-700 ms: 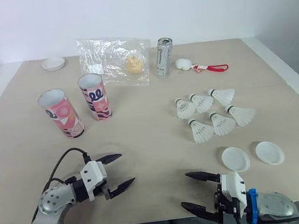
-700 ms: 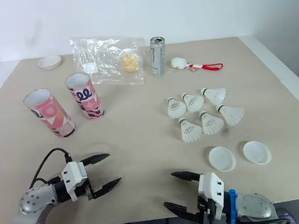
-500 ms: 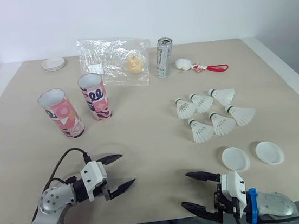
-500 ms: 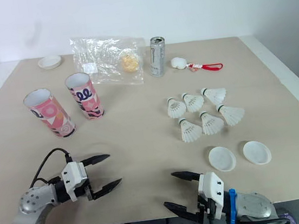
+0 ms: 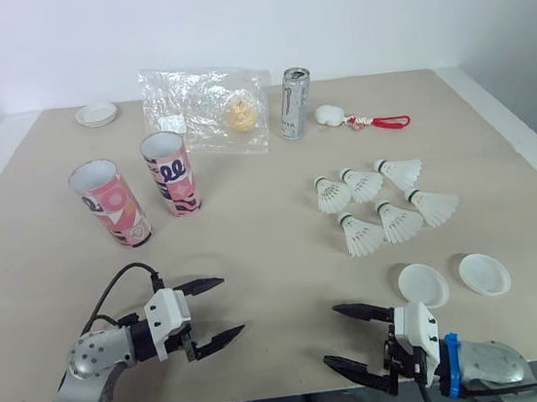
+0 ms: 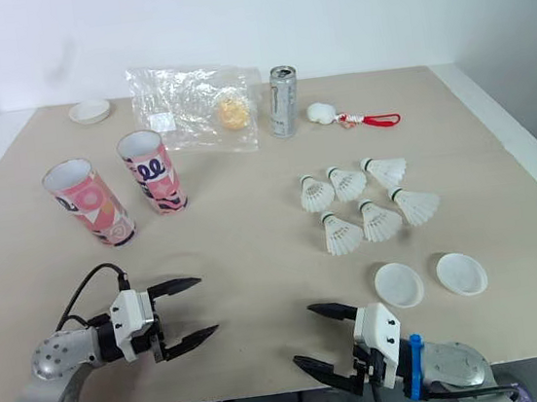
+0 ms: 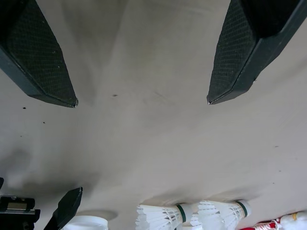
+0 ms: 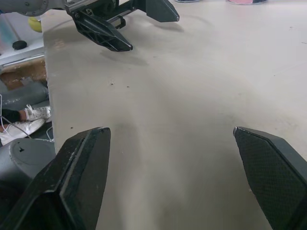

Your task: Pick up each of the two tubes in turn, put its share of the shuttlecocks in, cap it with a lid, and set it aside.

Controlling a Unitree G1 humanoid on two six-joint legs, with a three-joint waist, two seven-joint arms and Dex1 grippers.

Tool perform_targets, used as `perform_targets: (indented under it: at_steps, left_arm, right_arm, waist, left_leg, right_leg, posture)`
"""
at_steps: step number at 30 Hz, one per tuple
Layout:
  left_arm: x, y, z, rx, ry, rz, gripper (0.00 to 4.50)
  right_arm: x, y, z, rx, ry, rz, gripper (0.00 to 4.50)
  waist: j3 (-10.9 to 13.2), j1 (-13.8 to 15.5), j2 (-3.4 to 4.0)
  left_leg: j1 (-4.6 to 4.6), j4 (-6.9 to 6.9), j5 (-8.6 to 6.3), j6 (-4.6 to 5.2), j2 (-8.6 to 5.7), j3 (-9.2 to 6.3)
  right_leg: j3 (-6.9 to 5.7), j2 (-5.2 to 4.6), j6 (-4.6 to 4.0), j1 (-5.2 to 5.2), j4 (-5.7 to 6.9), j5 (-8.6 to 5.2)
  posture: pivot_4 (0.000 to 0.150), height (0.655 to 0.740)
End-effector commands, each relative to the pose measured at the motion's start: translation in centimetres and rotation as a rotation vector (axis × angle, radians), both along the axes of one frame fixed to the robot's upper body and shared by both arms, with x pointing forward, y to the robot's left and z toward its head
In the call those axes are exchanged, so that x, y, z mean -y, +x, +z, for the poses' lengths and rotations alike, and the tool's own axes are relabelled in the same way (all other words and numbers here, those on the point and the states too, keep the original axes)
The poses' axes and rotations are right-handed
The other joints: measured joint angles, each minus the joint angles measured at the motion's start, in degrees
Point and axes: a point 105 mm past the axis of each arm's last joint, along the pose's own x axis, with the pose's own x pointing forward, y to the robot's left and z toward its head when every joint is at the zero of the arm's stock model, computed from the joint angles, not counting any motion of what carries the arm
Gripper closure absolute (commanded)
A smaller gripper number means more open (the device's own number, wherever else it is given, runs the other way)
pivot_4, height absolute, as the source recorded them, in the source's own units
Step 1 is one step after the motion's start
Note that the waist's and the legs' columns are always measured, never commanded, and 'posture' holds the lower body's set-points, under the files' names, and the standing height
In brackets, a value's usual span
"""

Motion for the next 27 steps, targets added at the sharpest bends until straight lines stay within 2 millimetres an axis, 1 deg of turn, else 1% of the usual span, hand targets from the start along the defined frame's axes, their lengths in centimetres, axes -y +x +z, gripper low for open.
perform_targets:
  at_steps: [1,7,13,18,20,24,27]
  left_arm:
    - [0.1,0.0,0.8,0.024,-0.023,-0.012,0.00]
    - [0.4,0.1,1.6,0.027,-0.094,-0.014,0.00]
    - [0.7,0.3,1.5,0.051,-0.120,-0.008,0.00]
    - [-0.1,1.3,1.5,0.055,-0.187,0.144,0.00]
    - [-0.7,1.7,1.3,0.068,-0.196,0.230,0.00]
    - [-2.1,2.6,1.4,0.063,-0.261,0.445,0.00]
    - [-2.6,3.2,1.8,0.071,-0.303,0.581,0.00]
  right_arm:
    - [-0.2,0.2,1.6,0.054,0.030,-0.007,0.10]
    - [-0.2,0.8,3.0,0.089,0.089,-0.041,0.10]
    - [-0.8,2.8,6.0,0.159,0.109,-0.035,0.10]
    - [-1.0,5.6,8.6,0.188,0.158,-0.077,0.10]
    - [-1.4,6.9,9.5,0.192,0.154,-0.058,0.10]
    - [-1.9,9.6,10.5,0.208,0.119,-0.014,0.10]
    - [-2.2,11.6,11.3,0.213,0.098,0.020,0.10]
  waist:
    - [0.00,0.00,0.00]
    - [0.00,0.00,0.00]
    - [0.00,-0.04,0.00]
    - [0.00,-0.08,0.00]
    - [0.00,-0.23,0.00]
    - [0.00,-0.11,0.00]
    - [0.01,0.00,-0.01]
  left_leg:
    - [0.00,0.00,0.00,0.00,0.00,0.00]
    - [0.00,0.00,0.00,0.00,0.00,0.00]
    - [0.00,0.04,0.02,0.02,0.00,0.00]
    - [0.00,0.05,0.04,0.05,-0.02,-0.02]
    - [0.00,0.04,0.04,0.05,-0.01,-0.01]
    - [0.01,0.05,0.05,0.06,-0.01,-0.03]
    - [-0.01,0.06,0.05,0.07,-0.05,-0.08]
  right_leg:
    - [0.00,0.00,0.00,0.00,0.00,0.00]
    - [-0.01,0.00,0.00,0.01,0.00,0.00]
    - [0.00,0.01,0.03,0.02,0.01,0.06]
    - [0.00,0.01,0.05,0.04,0.01,0.08]
    - [0.01,0.02,0.05,0.03,0.01,0.09]
    - [0.01,0.05,0.08,0.06,0.00,0.14]
    - [0.00,0.06,0.10,0.10,0.00,0.14]
  posture:
    - [0.150,0.7400]
    - [0.150,0.7400]
    - [0.150,0.7400]
    - [0.150,0.7400]
    - [0.150,0.7400]
    - [0.150,0.7400]
    - [0.150,0.7400]
